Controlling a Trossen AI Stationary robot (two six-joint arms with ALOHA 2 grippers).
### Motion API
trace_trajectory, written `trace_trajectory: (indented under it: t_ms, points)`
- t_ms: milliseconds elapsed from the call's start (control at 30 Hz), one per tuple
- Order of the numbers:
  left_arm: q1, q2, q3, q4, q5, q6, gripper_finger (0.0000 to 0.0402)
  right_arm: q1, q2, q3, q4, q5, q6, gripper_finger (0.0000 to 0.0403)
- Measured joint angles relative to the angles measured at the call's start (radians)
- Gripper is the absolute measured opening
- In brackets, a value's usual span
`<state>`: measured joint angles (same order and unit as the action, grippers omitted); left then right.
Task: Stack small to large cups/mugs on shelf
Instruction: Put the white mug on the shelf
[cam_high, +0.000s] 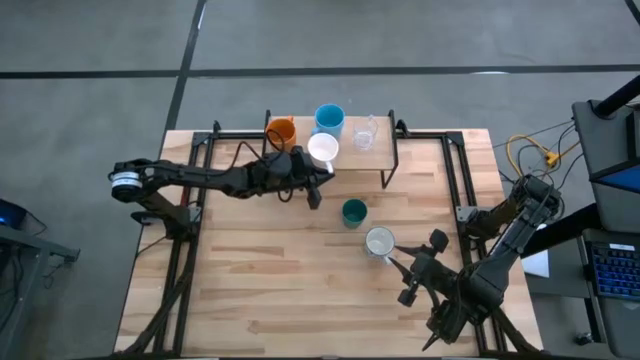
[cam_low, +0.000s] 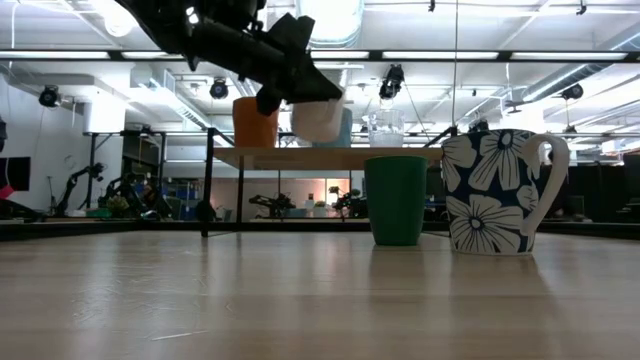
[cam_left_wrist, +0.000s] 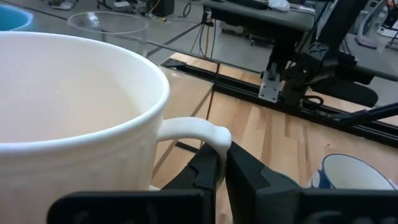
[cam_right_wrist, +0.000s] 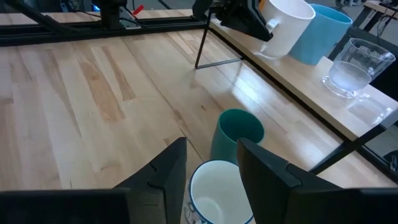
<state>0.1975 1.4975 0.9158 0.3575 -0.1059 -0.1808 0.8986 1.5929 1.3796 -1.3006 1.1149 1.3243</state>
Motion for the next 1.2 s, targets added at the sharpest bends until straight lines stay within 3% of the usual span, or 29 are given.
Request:
trace_trajectory:
  t_ms: [533, 1200]
  points:
    - [0.051, 0.000, -0.116, 0.172, 0.037, -0.072, 0.0000, 0.000, 0.000, 0.000, 0.002, 0.000, 0.003, 0.0132]
    - [0.079, 0.000, -0.135, 0.190, 0.049, -0.070, 0.0007, 0.000, 0.000, 0.000, 0.008, 0.001, 0.011, 0.0132]
